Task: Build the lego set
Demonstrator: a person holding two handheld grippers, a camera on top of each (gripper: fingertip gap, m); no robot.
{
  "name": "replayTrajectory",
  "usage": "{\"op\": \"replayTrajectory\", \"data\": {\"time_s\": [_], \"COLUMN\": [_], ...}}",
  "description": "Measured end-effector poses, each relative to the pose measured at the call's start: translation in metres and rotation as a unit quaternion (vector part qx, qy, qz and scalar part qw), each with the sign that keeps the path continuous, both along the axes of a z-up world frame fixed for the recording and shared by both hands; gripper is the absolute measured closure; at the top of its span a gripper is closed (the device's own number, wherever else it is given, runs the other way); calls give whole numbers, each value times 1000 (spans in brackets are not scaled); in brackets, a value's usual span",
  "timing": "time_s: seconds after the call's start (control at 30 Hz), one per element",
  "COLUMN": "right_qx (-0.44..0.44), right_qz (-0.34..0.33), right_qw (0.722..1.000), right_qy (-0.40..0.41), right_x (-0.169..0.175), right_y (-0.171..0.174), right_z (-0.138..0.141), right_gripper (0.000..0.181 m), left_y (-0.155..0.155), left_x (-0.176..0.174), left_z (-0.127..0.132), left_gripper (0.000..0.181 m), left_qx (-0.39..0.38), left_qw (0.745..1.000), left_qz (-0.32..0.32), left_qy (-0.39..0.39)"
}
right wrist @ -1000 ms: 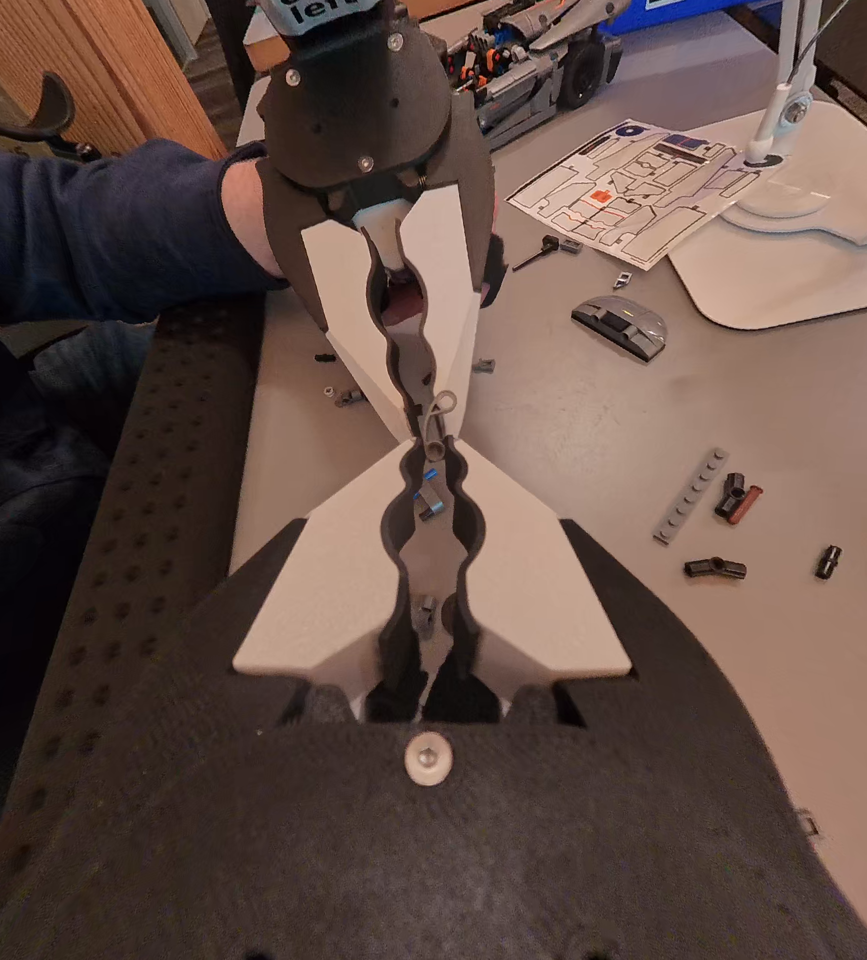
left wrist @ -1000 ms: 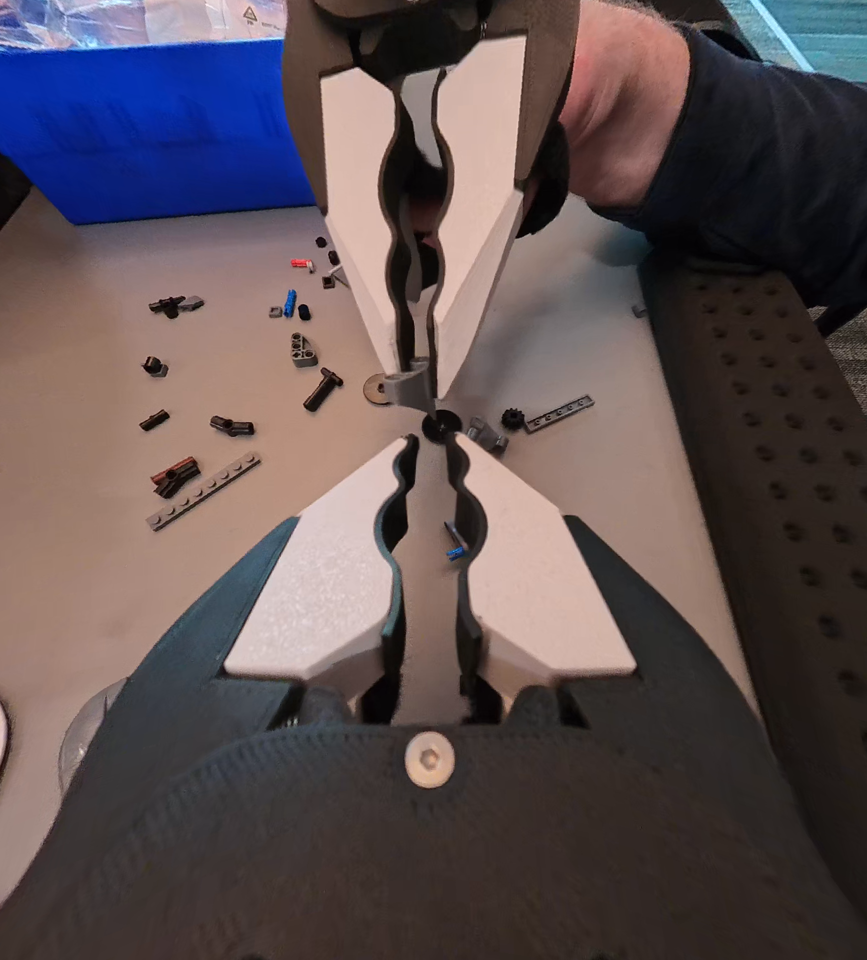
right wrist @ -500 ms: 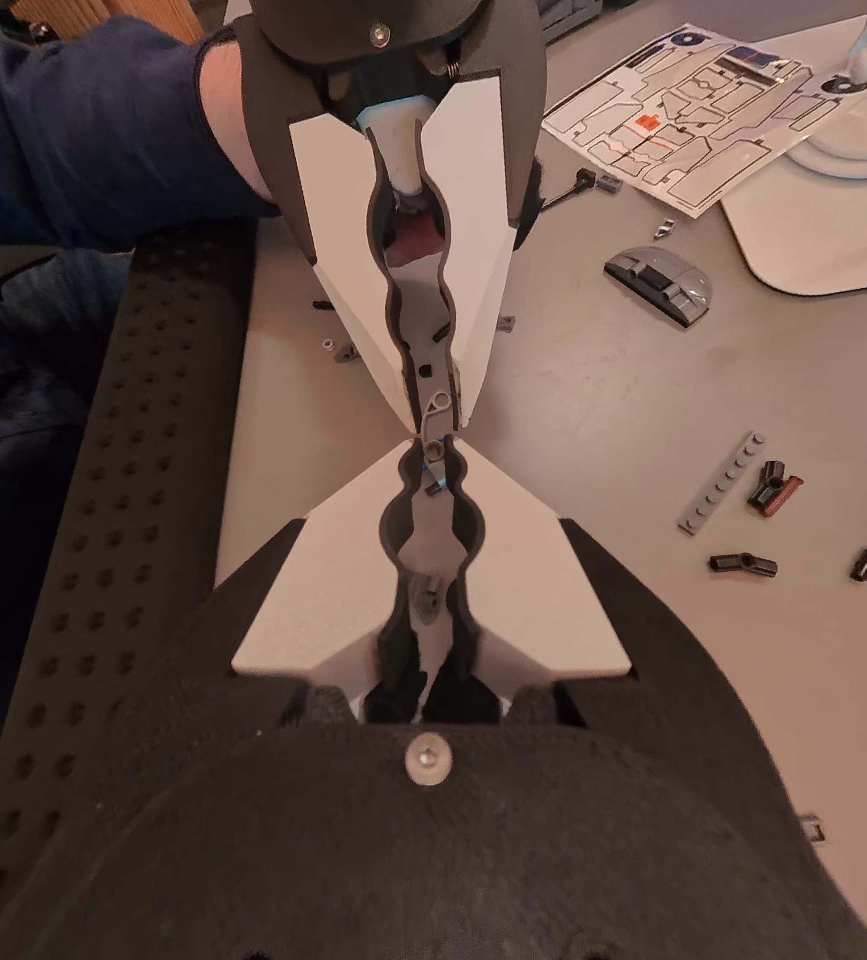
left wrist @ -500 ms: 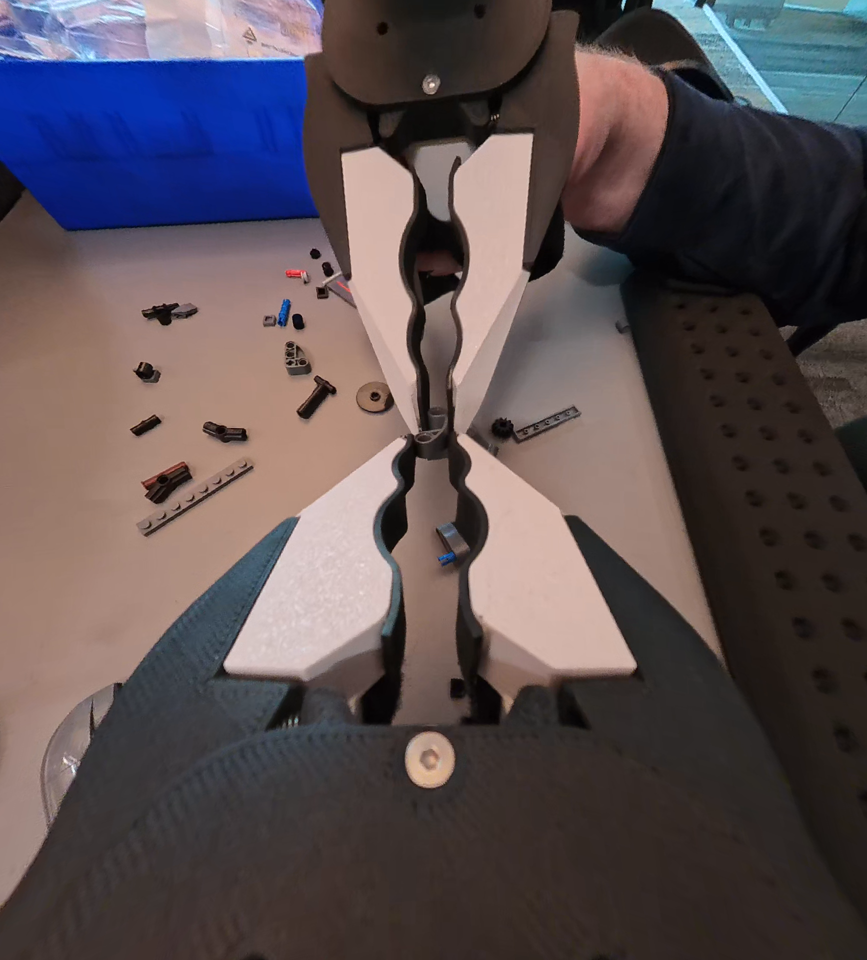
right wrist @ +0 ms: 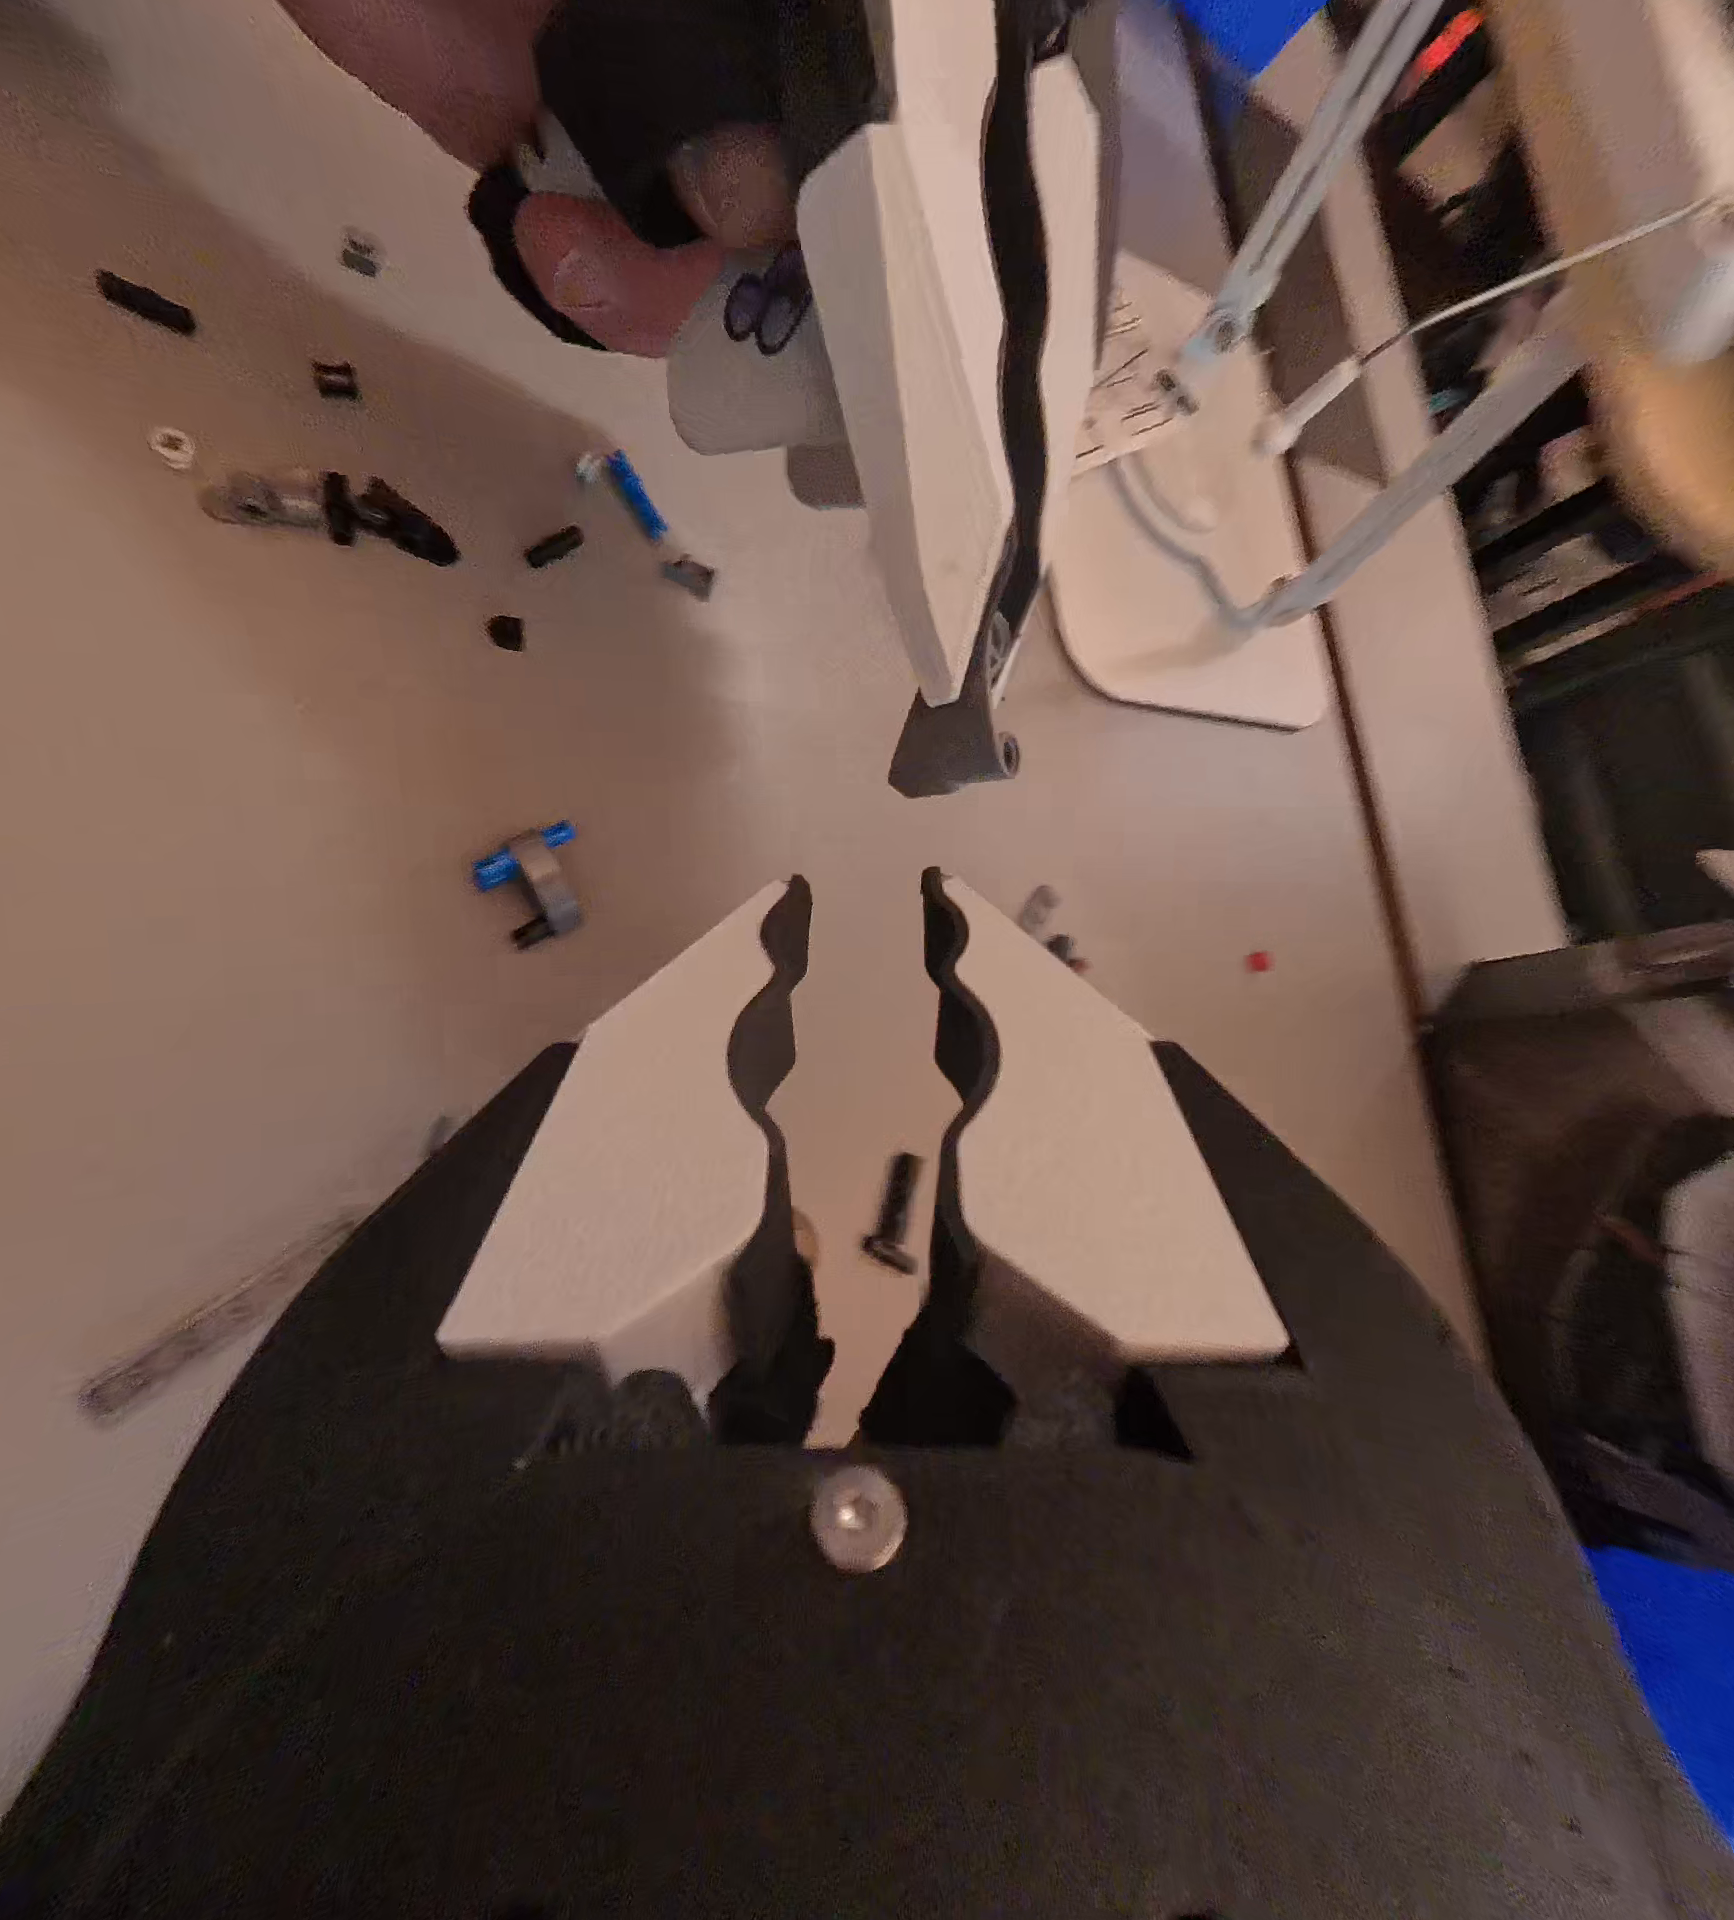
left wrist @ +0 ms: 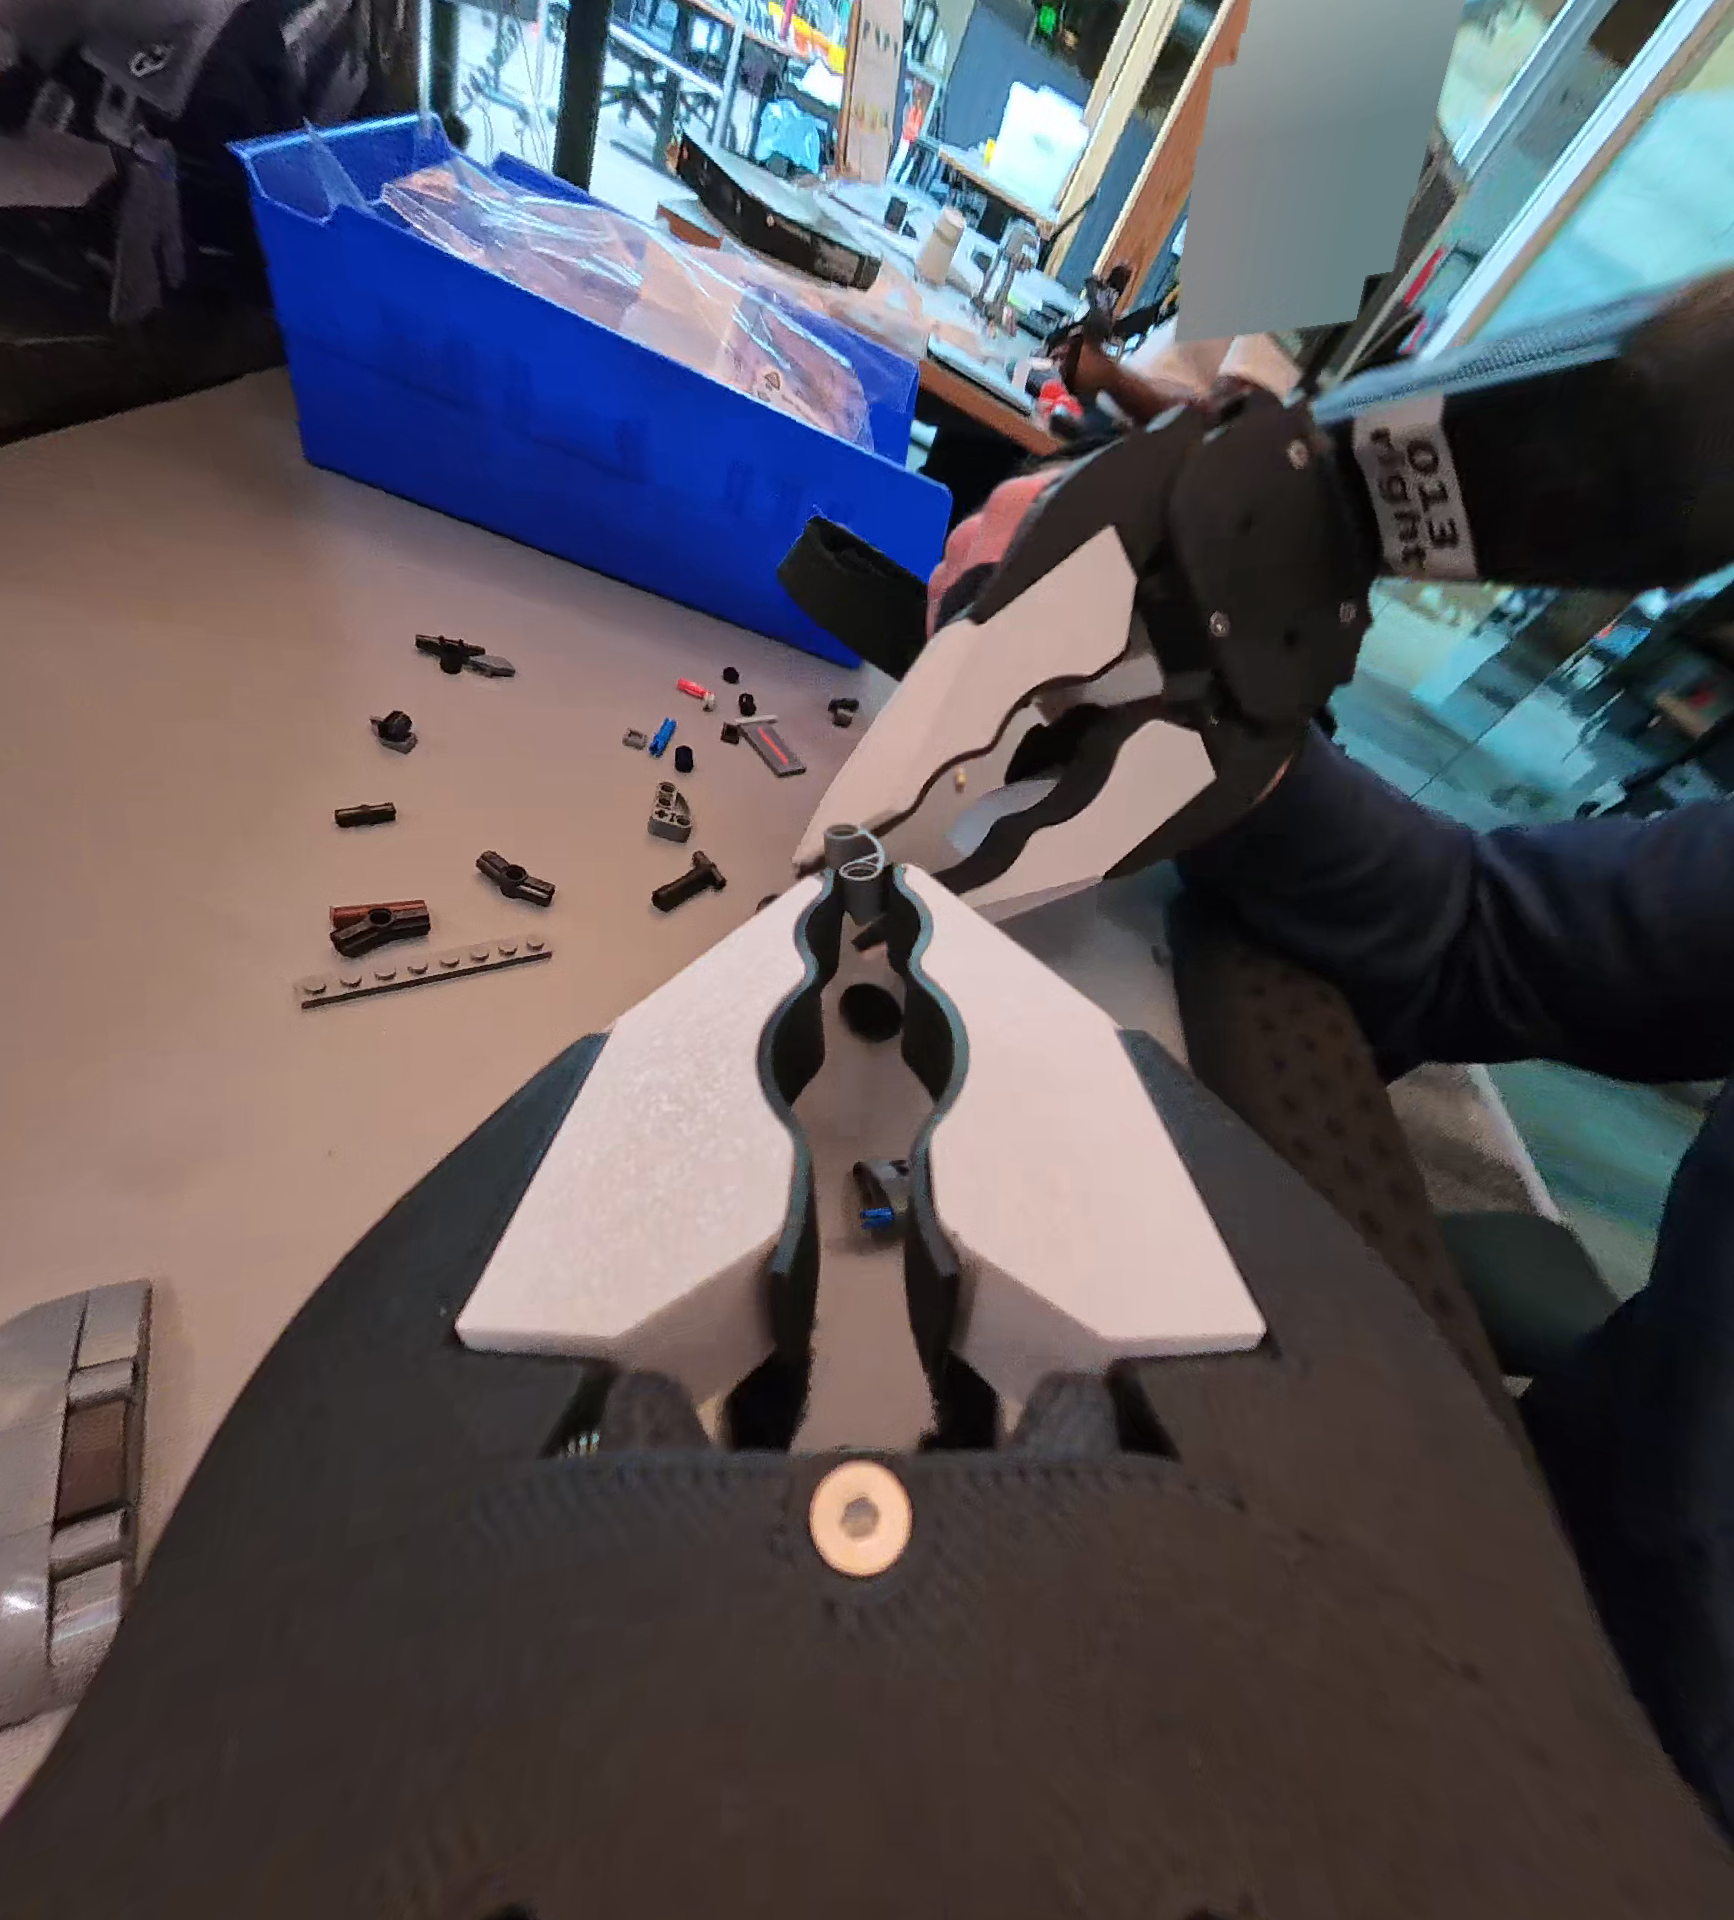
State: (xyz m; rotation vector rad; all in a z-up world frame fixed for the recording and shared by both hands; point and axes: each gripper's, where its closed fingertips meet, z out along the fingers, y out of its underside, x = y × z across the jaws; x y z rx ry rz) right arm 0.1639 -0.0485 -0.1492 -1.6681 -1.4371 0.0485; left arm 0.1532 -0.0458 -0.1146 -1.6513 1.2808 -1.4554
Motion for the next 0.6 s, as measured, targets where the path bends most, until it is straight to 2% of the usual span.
{"op": "replayTrajectory", "data": {"time_s": [0.2, 0.6], "right_qx": [104, 182], "right_qz": [-6, -25], "right_qw": [994, 981], "right_qy": [-15, -59], "right_x": [-3, -4], "right_y": [4, 9], "right_z": [23, 31], "right_gripper": [161, 161], "left_y": [2, -2], "left_x": [1, 4], "left_z": [5, 18], "left_gripper": [176, 177], "left_qx": [-54, -140], "left_qw": [998, 987], "left_qz": [-1, -16], "left_qy": [-25, -75]}}
